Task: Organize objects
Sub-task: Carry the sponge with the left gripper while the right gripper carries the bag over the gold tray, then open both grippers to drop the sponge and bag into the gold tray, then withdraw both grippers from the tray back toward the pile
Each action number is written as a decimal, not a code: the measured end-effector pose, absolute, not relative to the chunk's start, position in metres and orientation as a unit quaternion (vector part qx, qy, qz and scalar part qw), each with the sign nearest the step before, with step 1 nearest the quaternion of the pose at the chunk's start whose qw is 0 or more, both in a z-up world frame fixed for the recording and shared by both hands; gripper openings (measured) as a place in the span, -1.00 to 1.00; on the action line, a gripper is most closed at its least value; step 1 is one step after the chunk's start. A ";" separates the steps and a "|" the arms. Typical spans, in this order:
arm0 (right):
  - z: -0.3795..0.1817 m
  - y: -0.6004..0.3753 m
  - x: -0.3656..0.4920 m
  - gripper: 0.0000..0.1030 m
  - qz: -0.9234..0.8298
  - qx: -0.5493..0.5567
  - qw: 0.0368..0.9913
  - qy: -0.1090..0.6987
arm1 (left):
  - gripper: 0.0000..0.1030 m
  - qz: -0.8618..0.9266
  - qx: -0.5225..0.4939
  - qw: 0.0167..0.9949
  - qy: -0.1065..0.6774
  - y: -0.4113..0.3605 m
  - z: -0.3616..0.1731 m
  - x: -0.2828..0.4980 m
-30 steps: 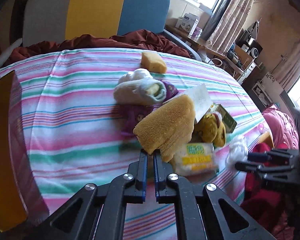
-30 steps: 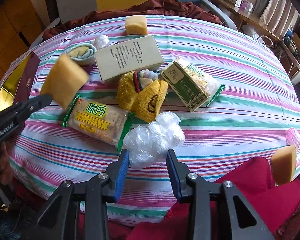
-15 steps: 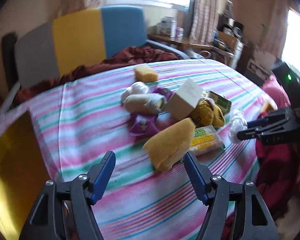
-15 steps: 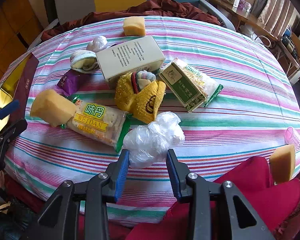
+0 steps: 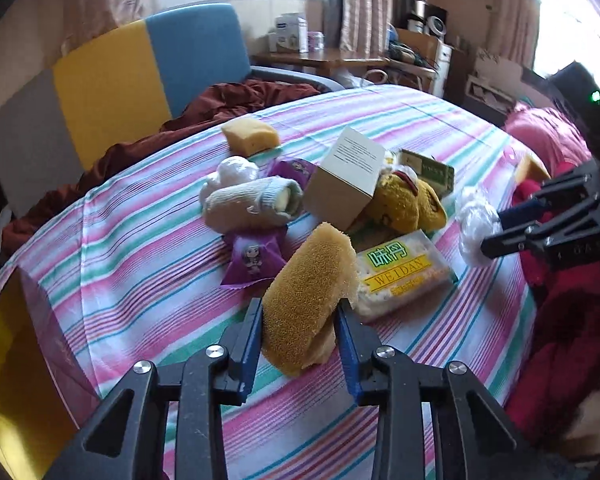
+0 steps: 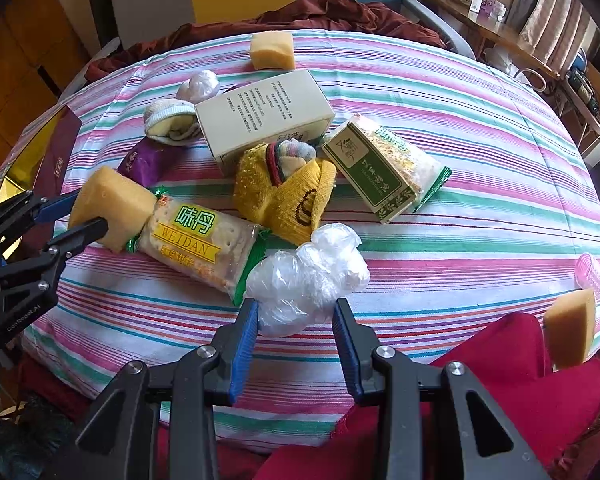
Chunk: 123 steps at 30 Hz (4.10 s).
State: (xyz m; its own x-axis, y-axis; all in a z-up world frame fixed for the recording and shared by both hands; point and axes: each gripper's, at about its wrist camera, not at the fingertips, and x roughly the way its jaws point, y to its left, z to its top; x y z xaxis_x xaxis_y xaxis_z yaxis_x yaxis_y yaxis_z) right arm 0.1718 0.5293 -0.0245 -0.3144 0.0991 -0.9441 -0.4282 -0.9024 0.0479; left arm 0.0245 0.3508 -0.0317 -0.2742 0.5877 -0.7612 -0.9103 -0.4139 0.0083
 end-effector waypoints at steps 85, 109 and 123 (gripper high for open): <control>0.008 0.200 -0.004 0.25 0.890 -0.437 -0.123 0.038 | 0.54 0.949 -0.309 0.017 0.058 0.012 0.037 -0.001; 0.015 0.327 0.032 0.44 0.906 -0.408 0.010 0.112 | 0.69 0.945 -0.299 0.088 0.100 0.065 0.044 0.015; 0.020 0.558 0.089 0.63 0.862 -0.330 0.301 0.238 | 0.76 0.895 -0.333 0.258 0.146 0.181 0.029 0.029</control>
